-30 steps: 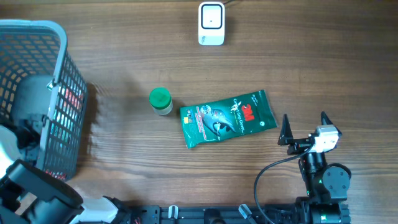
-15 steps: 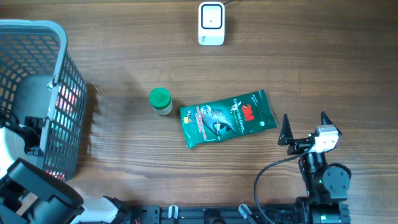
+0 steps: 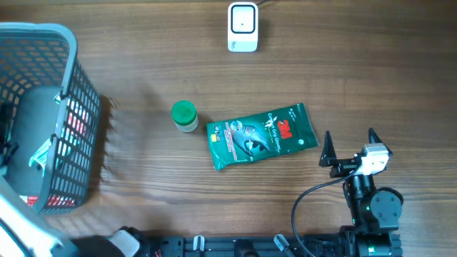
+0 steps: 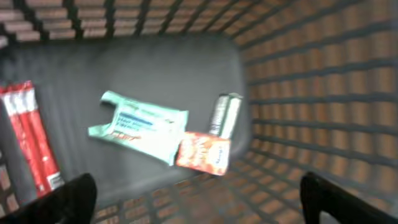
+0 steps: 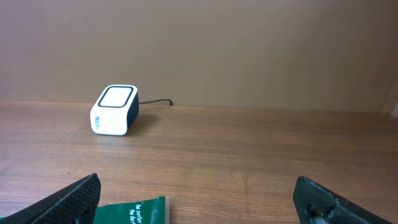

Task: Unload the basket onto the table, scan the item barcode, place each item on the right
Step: 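Reach the left gripper into the basket and grasp the light-green packet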

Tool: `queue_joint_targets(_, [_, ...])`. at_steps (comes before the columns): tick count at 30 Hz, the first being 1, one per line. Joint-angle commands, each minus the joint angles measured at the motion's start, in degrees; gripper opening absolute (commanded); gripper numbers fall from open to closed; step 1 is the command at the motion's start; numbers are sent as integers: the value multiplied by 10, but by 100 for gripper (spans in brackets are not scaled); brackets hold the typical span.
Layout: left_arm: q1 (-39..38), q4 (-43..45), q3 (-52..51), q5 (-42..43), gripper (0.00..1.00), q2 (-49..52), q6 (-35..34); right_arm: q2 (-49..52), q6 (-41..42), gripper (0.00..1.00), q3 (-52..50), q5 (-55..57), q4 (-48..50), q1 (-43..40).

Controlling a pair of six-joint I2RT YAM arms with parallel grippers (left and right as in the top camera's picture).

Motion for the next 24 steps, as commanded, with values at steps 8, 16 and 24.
queue_joint_targets(8, [1, -51, -18, -60, 80, 266, -30, -3, -7, 100, -1, 3, 1, -1])
queue_joint_targets(16, [0, 47, -100, -120, 85, 281, -28, -3, -7, 100, -1, 3, 1, -1])
queue_joint_targets(24, [-1, 173, -220, -35, 4, 281, -26, -3, -7, 100, -1, 3, 1, -1])
